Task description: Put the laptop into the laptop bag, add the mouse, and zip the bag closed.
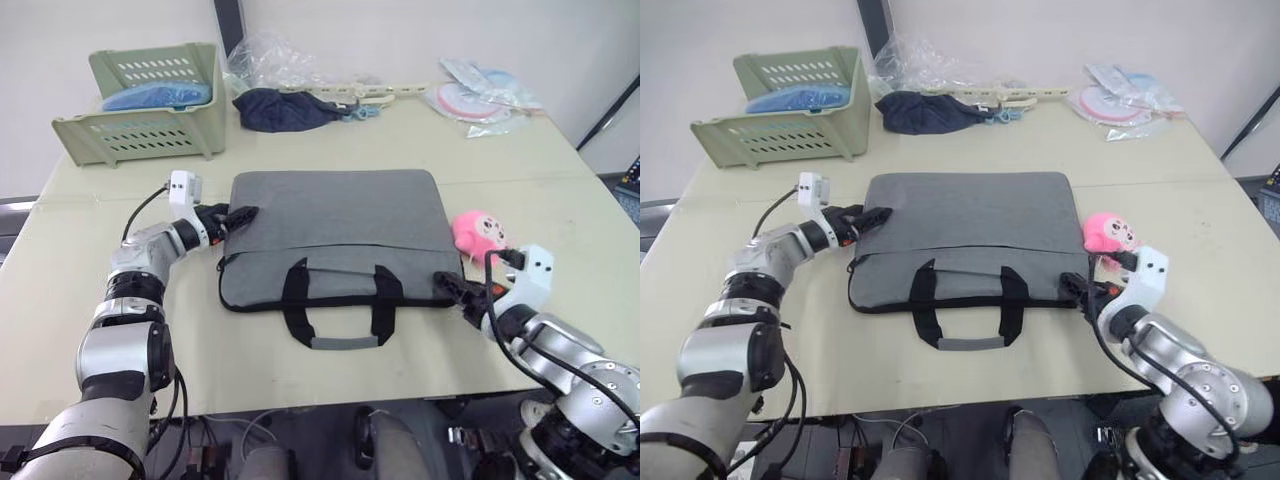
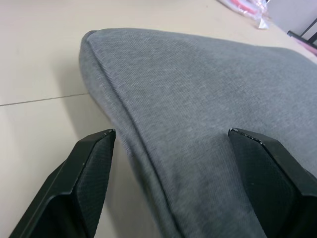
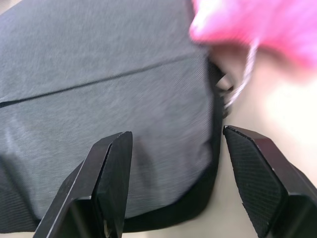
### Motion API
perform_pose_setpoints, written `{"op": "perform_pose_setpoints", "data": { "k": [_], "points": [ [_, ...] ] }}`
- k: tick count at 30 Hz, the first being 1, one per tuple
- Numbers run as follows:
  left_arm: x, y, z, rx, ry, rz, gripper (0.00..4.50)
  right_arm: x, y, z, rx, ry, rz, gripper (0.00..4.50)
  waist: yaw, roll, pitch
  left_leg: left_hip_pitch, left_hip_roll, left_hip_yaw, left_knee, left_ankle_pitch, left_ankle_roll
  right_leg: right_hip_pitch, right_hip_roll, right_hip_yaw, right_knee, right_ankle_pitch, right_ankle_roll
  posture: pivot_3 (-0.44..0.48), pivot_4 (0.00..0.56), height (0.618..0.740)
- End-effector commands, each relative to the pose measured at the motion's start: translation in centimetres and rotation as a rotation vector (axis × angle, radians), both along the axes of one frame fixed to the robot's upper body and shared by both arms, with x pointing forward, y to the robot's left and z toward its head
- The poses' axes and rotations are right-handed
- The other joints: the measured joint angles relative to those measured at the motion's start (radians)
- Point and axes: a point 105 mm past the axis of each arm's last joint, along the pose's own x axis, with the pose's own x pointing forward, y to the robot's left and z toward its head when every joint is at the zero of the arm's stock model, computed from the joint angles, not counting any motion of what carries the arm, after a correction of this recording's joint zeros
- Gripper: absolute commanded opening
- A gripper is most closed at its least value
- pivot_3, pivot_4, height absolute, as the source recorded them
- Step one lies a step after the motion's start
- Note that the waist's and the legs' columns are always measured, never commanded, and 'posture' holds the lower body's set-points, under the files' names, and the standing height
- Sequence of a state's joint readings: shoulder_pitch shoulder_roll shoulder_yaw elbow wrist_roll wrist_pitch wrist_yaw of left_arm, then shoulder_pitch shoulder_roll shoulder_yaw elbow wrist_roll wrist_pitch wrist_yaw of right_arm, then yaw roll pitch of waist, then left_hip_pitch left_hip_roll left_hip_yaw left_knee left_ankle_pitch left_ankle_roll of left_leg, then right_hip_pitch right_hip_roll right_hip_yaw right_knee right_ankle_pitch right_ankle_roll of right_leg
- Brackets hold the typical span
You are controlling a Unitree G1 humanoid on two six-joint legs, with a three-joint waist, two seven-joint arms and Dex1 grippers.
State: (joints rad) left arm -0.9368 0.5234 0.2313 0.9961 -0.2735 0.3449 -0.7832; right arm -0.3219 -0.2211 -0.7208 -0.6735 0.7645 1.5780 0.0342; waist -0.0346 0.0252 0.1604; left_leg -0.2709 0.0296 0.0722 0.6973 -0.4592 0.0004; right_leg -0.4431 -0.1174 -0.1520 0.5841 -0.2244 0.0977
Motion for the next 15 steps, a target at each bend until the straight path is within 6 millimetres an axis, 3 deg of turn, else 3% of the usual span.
{"op": "perform_pose_setpoints", "data": {
  "k": [1,6,8,12,15],
  "points": [
    [-0.5,1.9,2.3,0.005,-0.063,0.03,3.93,-0.8,-0.2,2.4,-0.061,-0.085,0.064,3.25,-0.001,0.0,0.0,0.0,0.0,0.0,0.0,0.0,0.0,0.0,0.0,0.0,0.0,0.0,0.0,0.0,0.15,0.74],
    [-2.3,4.5,4.7,0.036,-0.106,0.069,3.93,-1.8,-0.7,4.4,-0.195,-0.111,0.206,3.25,0.003,-0.003,0.003,0.0,0.0,0.0,0.0,0.0,0.0,0.0,0.0,0.0,0.0,0.0,0.0,0.0,0.15,0.74],
    [-3.4,5.1,6.6,0.052,-0.15,0.044,3.93,-1.8,-1.4,6.4,-0.26,-0.148,0.264,3.25,0.005,-0.005,0.003,0.0,0.0,0.0,0.0,0.0,0.0,0.0,0.0,0.0,0.0,0.0,0.0,0.0,0.15,0.74],
    [-6.6,5.0,10.7,0.135,-0.234,-0.102,3.93,-1.6,-2.5,10.7,-0.41,-0.216,0.378,3.25,0.007,-0.007,0.008,-0.002,0.0,0.0,0.001,0.0,0.0,-0.001,0.0,0.001,-0.001,0.0,0.0,0.0,0.15,0.74],
    [-8.8,4.4,12.0,0.188,-0.234,-0.208,3.93,-1.6,-2.7,12.2,-0.495,-0.221,0.469,3.25,0.008,-0.008,0.008,-0.002,0.001,0.0,0.0,0.0,0.0,-0.001,0.0,-0.001,-0.002,0.0,-0.001,0.0,0.15,0.74]
  ]
}}
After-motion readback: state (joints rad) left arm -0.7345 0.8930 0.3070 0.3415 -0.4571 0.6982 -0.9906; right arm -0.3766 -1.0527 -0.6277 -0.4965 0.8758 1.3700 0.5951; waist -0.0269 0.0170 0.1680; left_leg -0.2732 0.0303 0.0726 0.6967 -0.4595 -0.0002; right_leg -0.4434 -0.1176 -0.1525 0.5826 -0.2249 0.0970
